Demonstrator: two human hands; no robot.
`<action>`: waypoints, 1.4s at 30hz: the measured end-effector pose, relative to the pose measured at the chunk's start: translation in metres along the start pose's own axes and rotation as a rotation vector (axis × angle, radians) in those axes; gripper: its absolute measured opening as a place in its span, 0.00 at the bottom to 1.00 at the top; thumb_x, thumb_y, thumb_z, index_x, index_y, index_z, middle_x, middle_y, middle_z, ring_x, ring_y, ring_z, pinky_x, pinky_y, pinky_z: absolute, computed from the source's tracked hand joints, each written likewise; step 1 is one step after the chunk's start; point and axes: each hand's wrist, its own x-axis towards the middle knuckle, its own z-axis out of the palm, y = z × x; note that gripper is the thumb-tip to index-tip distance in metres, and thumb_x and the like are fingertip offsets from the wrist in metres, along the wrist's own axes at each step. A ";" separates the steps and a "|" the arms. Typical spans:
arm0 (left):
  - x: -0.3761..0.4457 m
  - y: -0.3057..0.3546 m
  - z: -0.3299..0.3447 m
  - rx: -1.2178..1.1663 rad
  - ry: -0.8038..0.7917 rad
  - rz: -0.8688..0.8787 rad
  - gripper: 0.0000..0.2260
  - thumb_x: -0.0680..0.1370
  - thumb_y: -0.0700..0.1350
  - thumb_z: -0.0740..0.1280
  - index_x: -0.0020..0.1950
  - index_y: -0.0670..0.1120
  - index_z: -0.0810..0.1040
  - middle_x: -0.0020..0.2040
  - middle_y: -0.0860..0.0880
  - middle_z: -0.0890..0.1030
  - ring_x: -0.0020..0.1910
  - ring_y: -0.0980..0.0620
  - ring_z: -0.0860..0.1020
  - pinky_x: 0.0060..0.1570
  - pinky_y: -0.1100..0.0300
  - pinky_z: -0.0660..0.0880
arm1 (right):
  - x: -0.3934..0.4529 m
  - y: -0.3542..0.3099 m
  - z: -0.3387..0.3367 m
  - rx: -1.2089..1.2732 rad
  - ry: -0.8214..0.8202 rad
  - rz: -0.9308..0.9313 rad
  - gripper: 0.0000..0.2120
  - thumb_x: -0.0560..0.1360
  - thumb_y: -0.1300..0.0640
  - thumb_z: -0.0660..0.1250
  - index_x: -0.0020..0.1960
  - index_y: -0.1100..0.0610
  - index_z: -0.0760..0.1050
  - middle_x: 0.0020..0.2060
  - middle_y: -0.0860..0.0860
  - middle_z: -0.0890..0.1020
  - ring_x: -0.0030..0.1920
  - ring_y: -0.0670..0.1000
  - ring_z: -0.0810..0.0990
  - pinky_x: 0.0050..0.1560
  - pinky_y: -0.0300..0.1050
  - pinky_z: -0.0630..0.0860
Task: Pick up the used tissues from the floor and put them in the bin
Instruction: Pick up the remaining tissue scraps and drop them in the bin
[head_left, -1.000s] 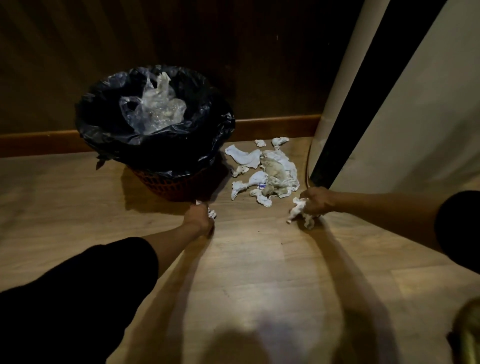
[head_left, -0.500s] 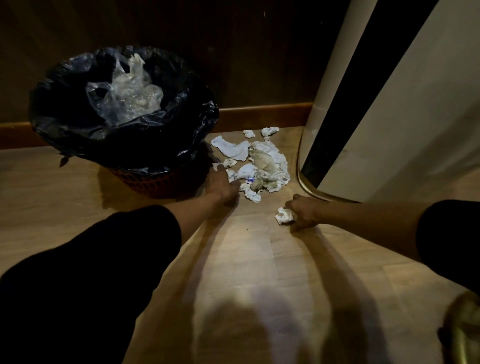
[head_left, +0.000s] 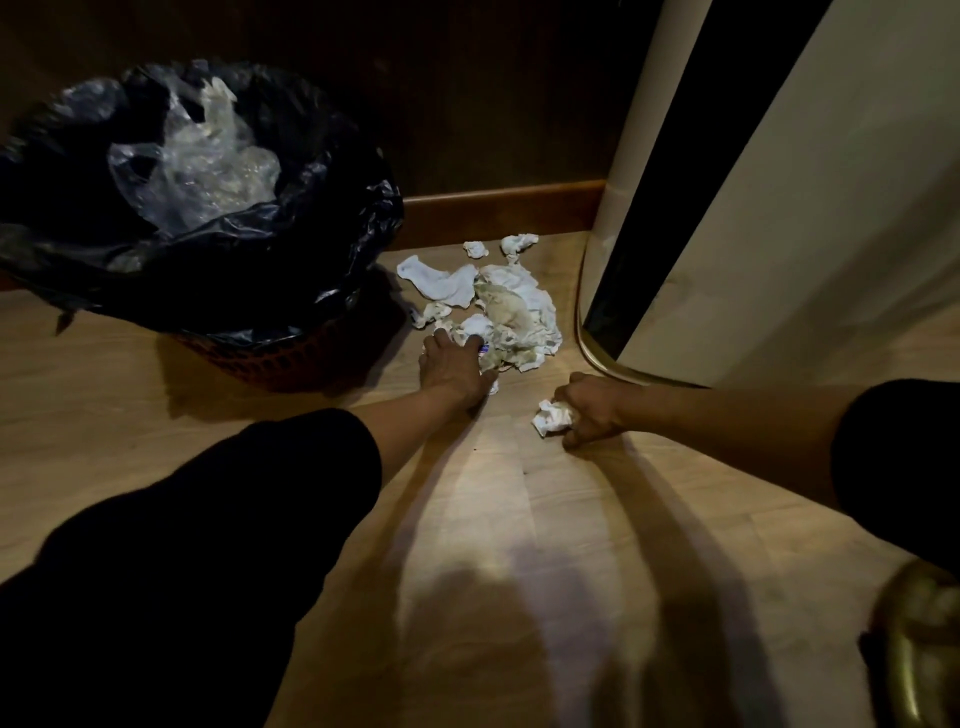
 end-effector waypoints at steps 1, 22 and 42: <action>-0.002 -0.003 -0.001 -0.001 0.013 0.016 0.24 0.75 0.59 0.66 0.68 0.52 0.70 0.68 0.36 0.65 0.67 0.35 0.63 0.64 0.45 0.68 | 0.000 0.000 -0.001 0.003 -0.001 0.001 0.30 0.68 0.44 0.75 0.65 0.56 0.73 0.59 0.58 0.74 0.58 0.58 0.76 0.53 0.44 0.73; -0.079 -0.084 -0.095 -0.040 -0.049 0.024 0.21 0.66 0.50 0.78 0.57 0.49 0.80 0.55 0.42 0.82 0.55 0.41 0.80 0.51 0.54 0.77 | -0.014 -0.054 -0.065 -0.057 0.087 0.032 0.21 0.70 0.51 0.74 0.59 0.60 0.78 0.55 0.58 0.82 0.55 0.58 0.80 0.51 0.46 0.78; -0.152 -0.028 -0.318 0.053 0.215 0.373 0.20 0.68 0.48 0.78 0.58 0.48 0.79 0.54 0.44 0.82 0.45 0.47 0.82 0.39 0.58 0.73 | -0.105 -0.120 -0.239 0.748 0.659 0.070 0.17 0.71 0.56 0.76 0.56 0.60 0.79 0.49 0.55 0.83 0.49 0.55 0.83 0.42 0.46 0.81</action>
